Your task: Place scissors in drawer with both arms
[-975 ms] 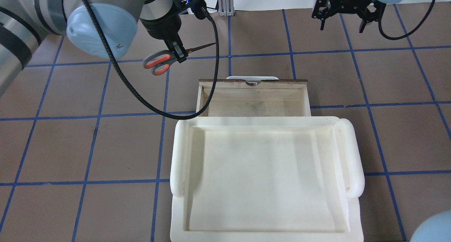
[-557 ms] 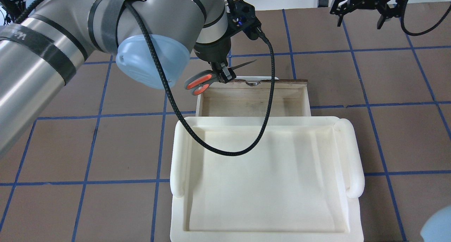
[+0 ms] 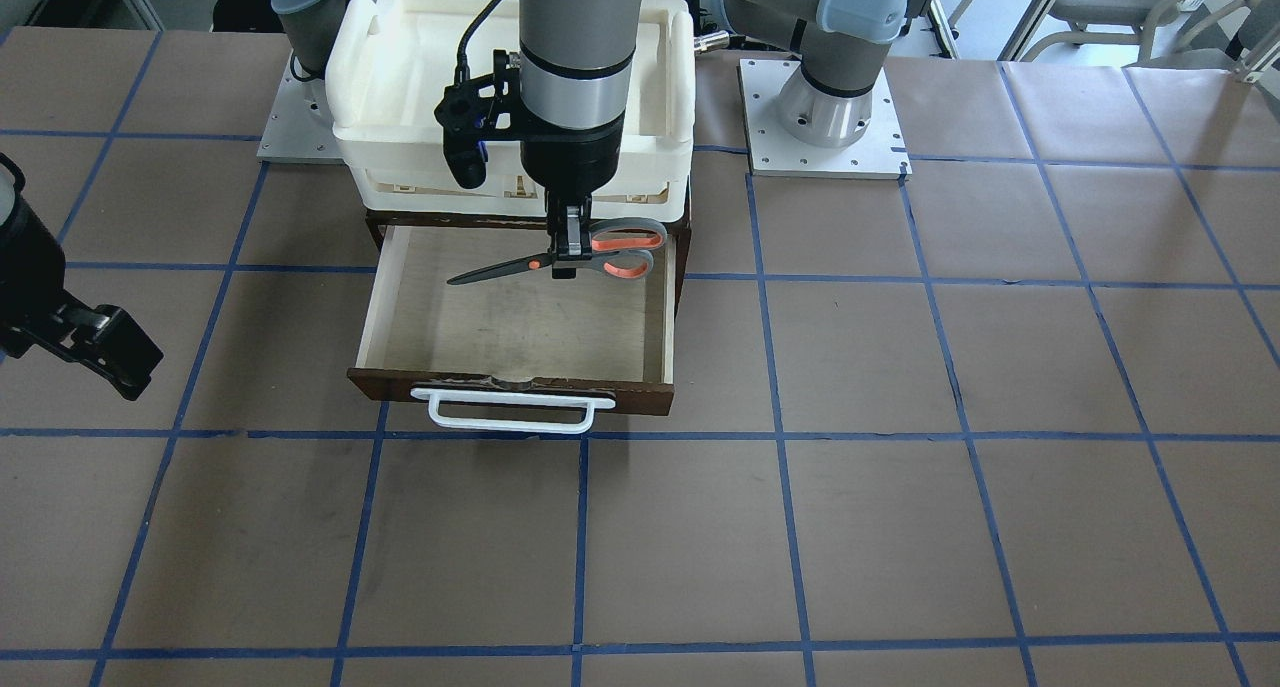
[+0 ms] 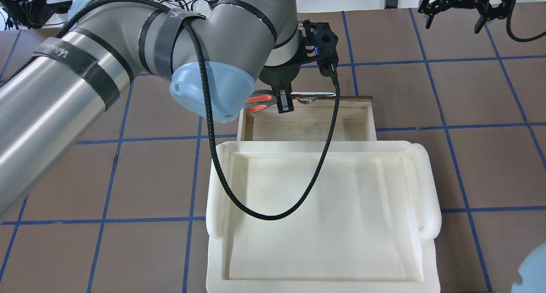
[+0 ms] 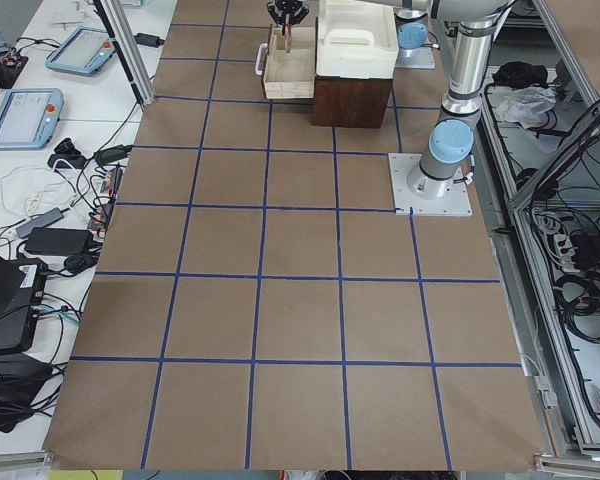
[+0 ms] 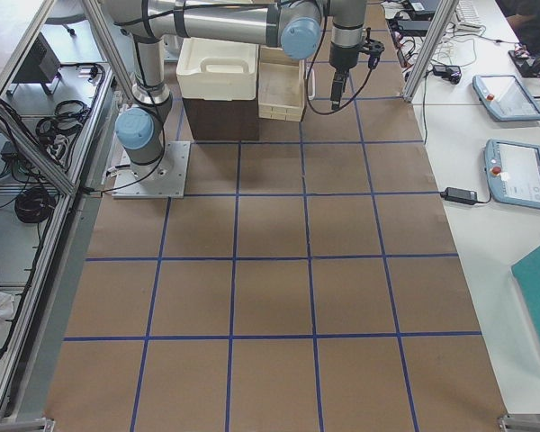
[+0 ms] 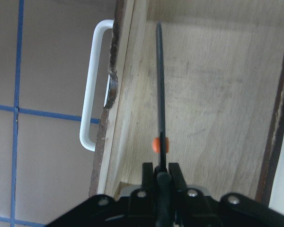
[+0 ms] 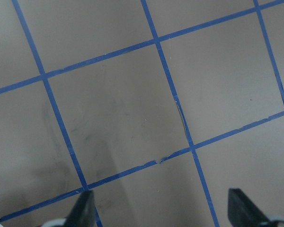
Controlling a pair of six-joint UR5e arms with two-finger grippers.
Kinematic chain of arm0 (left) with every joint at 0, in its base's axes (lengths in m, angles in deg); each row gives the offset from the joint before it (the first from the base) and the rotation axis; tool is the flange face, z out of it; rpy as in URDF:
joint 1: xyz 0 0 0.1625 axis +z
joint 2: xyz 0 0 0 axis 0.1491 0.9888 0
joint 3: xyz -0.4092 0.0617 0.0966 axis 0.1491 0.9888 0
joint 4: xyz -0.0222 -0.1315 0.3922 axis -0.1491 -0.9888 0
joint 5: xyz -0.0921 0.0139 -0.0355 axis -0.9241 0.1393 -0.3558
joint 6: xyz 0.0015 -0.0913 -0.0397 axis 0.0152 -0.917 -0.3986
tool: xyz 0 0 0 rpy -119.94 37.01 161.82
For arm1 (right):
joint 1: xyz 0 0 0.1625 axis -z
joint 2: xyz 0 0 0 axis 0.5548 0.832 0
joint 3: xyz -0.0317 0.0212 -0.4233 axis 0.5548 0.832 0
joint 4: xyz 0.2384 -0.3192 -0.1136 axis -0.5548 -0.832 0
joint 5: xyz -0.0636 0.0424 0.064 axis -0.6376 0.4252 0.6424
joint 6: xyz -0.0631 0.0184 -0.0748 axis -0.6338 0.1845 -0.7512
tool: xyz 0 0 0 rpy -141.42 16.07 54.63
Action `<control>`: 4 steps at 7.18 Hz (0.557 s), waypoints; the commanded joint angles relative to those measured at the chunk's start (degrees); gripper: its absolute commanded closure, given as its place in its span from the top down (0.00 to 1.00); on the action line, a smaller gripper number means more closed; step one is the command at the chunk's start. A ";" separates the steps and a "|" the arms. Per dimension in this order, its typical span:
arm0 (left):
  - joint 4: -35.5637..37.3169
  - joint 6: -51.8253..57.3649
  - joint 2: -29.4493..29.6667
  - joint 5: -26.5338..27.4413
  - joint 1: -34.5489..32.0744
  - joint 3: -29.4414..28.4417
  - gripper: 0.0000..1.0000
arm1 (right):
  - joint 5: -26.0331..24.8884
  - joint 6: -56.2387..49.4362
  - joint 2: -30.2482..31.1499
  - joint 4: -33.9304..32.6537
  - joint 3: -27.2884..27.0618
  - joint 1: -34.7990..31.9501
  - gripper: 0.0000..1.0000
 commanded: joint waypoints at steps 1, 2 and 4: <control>1.28 -0.28 2.12 -0.34 -0.62 0.10 0.08 | 0.50 -0.15 1.06 0.11 -0.09 -0.08 1.00; 1.28 -1.33 2.30 -0.61 -0.89 0.71 0.08 | 2.07 -0.32 1.85 0.46 -0.61 -0.34 1.00; 1.54 -1.78 2.22 -0.52 -1.50 2.38 0.09 | 9.80 -1.98 3.70 1.78 -2.97 -0.69 1.00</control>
